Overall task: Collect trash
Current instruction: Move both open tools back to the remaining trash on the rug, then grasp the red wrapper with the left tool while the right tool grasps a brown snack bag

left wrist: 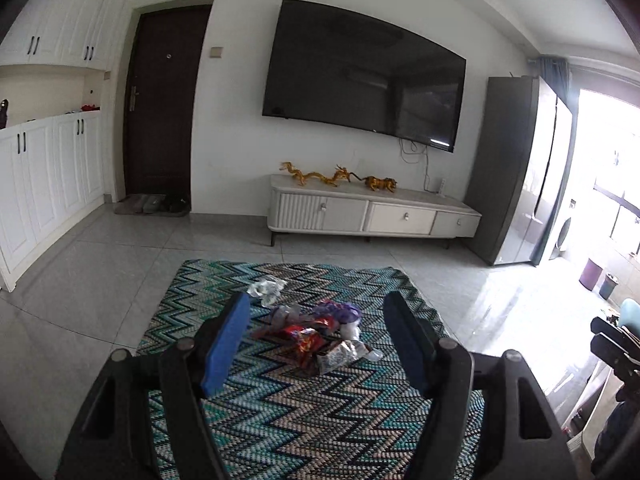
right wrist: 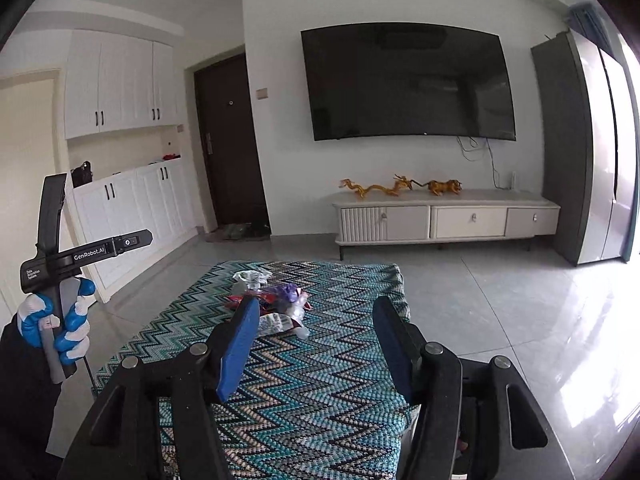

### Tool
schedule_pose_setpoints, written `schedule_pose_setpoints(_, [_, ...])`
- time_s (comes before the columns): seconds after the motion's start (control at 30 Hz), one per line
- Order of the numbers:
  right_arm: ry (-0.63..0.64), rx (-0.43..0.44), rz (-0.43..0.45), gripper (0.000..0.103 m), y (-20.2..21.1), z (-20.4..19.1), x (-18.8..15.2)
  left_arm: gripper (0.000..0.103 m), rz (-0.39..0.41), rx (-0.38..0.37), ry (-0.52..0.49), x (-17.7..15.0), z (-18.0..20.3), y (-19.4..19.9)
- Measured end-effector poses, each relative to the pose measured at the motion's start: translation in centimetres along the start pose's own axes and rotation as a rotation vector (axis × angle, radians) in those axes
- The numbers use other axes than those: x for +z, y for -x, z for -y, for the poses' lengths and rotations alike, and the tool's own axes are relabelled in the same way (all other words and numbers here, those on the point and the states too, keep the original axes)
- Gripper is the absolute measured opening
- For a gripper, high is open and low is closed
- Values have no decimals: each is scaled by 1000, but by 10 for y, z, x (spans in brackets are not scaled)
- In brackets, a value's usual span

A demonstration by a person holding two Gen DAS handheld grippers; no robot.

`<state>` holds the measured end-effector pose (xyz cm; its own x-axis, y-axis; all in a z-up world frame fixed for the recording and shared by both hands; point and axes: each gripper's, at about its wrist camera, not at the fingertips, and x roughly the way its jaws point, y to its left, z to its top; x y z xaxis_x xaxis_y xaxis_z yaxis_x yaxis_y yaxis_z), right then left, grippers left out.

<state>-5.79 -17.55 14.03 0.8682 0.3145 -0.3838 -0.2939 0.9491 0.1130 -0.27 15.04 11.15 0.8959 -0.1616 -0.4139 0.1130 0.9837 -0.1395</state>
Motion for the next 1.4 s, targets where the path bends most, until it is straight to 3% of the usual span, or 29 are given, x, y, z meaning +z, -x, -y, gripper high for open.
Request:
schedule_pose_setpoints(0.23, [20, 25, 23, 58, 1, -5, 9, 68, 41, 40, 17, 13, -19, 10])
schedule_pose_setpoints(0.6, [16, 61, -15, 59, -28, -1, 8, 67, -9, 51, 24, 15, -23, -21])
schedule_pose_setpoints(0.7, [16, 62, -38, 59, -41, 2, 7, 67, -19, 49, -17, 27, -15, -31])
schedule_pose_setpoints(1.0, [2, 82, -92, 59, -77, 12, 7, 67, 52, 15, -156, 76, 9, -36])
schedule_pose_setpoints(1.2, [-22, 118, -147, 59, -116, 16, 0, 67, -61, 3, -160, 52, 2, -88])
schedule_pose_setpoints(1.4, [-10, 154, -223, 59, -161, 16, -9, 67, -195, -19, -57, 12, -25, -149])
